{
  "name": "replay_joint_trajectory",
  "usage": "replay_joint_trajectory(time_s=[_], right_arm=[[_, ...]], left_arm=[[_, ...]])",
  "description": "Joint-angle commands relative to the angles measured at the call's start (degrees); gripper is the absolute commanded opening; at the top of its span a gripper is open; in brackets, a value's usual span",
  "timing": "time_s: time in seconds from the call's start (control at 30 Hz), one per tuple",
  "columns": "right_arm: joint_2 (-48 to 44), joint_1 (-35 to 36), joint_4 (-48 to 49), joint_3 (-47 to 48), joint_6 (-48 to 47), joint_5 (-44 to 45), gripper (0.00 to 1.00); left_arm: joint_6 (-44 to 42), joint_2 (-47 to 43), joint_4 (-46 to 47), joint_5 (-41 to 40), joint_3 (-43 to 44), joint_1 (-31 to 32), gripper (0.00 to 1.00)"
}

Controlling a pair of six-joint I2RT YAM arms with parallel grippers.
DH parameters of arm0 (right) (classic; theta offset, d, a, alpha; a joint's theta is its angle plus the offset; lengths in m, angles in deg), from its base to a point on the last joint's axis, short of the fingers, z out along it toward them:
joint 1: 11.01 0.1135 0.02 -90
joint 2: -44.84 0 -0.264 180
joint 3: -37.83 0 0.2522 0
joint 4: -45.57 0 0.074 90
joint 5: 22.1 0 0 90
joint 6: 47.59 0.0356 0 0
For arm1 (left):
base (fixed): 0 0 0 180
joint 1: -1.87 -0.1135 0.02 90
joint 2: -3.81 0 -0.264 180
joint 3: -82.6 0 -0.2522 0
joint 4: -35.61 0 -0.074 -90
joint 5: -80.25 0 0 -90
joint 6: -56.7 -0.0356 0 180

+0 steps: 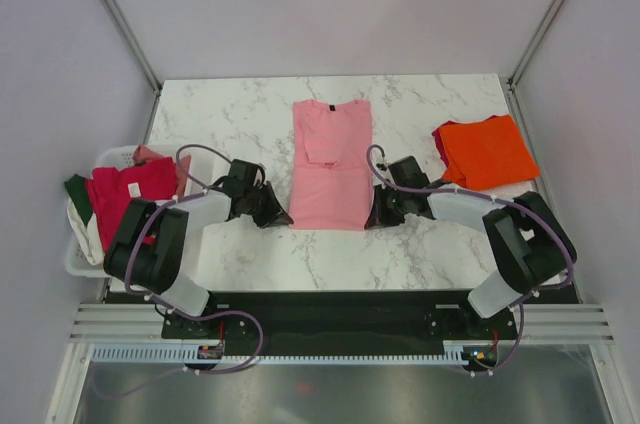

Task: Fold and stack the t-shirts
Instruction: Fold the tshirt

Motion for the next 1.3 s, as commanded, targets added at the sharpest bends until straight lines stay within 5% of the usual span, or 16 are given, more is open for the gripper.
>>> replay_joint_trajectory(time_s=[0.0,0.13,0.17,0.2,0.23,0.3,0.53,1.0,1.27], right_arm=[[-7.38,1.97,0.43,-4.48,2.88,1.64,0.04],[-12.76,2.41,-1.14,-7.04,3.41,2.25,0.39],[-13.47,2.41,-2.11,-6.52,3.06,4.60,0.41],[-14.08,2.33,-2.99,-4.86,2.28,5.58,0.41],[-14.00,2.24,-4.65,-3.71,1.75,7.16,0.42],[-12.60,1.80,-5.98,-0.04,0.26,7.44,0.41],[-4.69,-0.57,-7.13,10.09,-0.72,9.20,0.36],[13.50,-1.28,-6.77,25.47,-0.98,13.24,0.36],[16.49,-1.36,-7.04,26.97,-1.25,15.87,0.40]], left_arm=[[-4.92,-6.37,-3.31,0.51,-3.46,0.17,0.02],[-6.85,-10.42,-7.19,0.86,-4.26,0.17,0.02],[-7.03,-11.73,-8.06,0.86,-4.43,0.17,0.07],[-7.12,-12.44,-8.42,1.03,-4.43,0.17,0.14],[-7.29,-13.06,-9.03,0.86,-3.83,0.17,0.31],[-8.08,-14.20,-11.32,-0.72,-2.68,0.08,0.41],[-8.61,-12.98,-16.33,-7.13,6.71,0.00,0.51],[-9.75,9.08,-14.57,-9.07,27.81,-0.53,0.42],[-10.28,14.88,-14.31,-10.13,30.63,-0.53,0.42]])
